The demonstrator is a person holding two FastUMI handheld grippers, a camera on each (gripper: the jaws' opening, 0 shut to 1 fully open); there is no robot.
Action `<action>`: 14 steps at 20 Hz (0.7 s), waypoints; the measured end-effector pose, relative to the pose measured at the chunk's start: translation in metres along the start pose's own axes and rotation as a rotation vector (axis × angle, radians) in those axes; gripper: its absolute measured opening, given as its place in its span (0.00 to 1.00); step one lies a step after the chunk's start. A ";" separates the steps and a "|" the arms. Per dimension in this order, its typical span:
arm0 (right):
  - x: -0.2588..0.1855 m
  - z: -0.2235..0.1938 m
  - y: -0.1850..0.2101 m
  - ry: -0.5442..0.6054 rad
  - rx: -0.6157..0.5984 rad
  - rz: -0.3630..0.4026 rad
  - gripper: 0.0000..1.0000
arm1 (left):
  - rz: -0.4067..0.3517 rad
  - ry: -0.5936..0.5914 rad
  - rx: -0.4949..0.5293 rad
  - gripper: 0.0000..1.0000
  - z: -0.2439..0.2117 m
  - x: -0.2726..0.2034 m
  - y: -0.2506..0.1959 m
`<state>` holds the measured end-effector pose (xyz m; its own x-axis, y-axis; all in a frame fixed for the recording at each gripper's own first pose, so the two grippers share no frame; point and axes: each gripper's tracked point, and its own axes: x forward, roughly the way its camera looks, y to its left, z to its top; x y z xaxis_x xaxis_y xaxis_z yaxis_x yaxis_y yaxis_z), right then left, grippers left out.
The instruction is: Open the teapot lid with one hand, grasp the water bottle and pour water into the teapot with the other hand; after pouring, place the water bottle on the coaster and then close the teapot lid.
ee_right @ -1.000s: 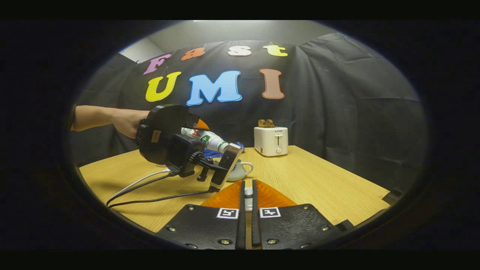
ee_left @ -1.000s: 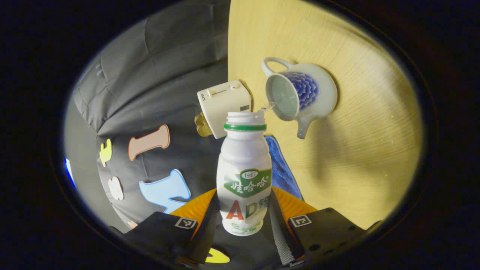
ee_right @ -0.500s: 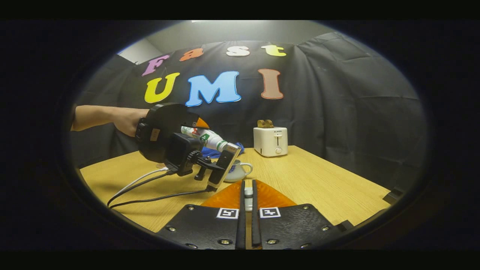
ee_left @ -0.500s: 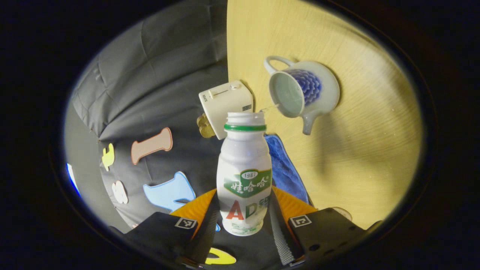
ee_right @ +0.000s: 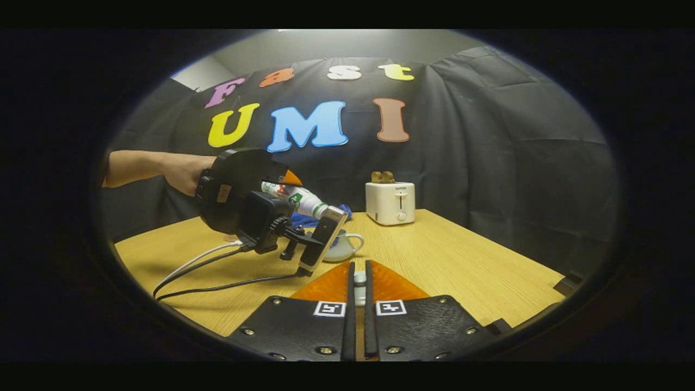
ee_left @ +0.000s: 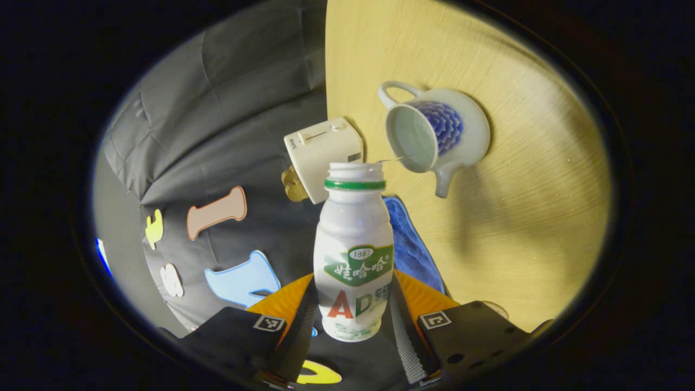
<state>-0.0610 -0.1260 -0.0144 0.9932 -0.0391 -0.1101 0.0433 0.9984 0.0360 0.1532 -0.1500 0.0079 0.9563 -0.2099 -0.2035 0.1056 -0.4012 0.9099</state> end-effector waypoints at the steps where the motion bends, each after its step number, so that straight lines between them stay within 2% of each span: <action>1: 0.000 0.000 -0.001 0.000 0.000 -0.004 0.06 | -0.005 -0.001 -0.001 0.75 0.000 0.000 -0.001; 3: 0.000 -0.001 -0.002 0.003 0.005 -0.009 0.06 | -0.013 -0.007 -0.010 0.78 0.001 0.000 -0.001; 5: 0.001 -0.002 -0.002 0.009 0.005 -0.010 0.06 | -0.031 -0.018 -0.032 0.75 0.002 0.000 -0.003; 9: 0.002 -0.005 -0.003 0.017 -0.005 -0.015 0.06 | -0.102 -0.038 -0.130 0.75 -0.002 0.005 -0.009; 14: 0.003 -0.003 -0.003 0.018 -0.007 -0.018 0.06 | -0.124 -0.048 -0.222 0.75 -0.002 0.007 -0.016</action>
<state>-0.0588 -0.1285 -0.0181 0.9901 -0.0561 -0.1286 0.0600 0.9978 0.0269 0.1591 -0.1434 -0.0077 0.9188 -0.2161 -0.3304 0.2833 -0.2219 0.9330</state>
